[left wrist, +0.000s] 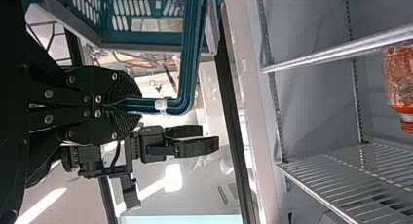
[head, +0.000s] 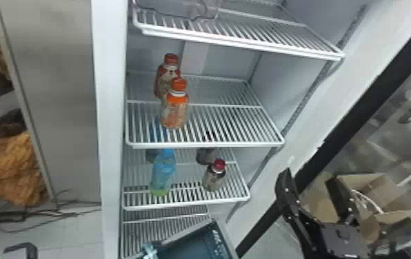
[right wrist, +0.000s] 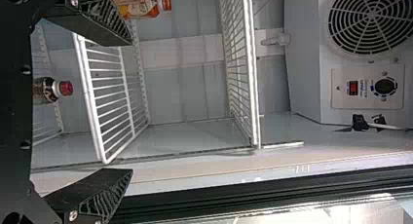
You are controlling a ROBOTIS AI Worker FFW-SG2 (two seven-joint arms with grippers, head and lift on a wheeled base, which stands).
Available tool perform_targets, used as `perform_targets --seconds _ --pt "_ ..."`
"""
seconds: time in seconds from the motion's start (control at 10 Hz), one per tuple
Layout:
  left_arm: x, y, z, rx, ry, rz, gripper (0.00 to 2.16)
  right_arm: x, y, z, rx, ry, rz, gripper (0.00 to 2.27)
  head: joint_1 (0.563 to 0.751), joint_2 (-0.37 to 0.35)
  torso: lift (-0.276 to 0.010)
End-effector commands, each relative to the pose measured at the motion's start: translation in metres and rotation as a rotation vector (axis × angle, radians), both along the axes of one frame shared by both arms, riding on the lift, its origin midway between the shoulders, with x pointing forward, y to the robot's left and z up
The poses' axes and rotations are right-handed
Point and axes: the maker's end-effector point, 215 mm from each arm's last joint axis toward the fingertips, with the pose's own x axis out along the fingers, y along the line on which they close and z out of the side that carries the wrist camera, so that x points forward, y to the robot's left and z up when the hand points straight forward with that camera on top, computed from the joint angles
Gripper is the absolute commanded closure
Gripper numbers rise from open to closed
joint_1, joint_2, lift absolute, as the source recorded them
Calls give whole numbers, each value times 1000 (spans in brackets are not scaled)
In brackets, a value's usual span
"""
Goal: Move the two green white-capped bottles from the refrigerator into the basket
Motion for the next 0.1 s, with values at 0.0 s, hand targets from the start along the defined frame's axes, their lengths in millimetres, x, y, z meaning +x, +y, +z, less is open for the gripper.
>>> perform_targets --seconds 0.0 --pt "0 0 0 0 0 0 1213 1 1 -1 2 0 1 111 695 -350 -4"
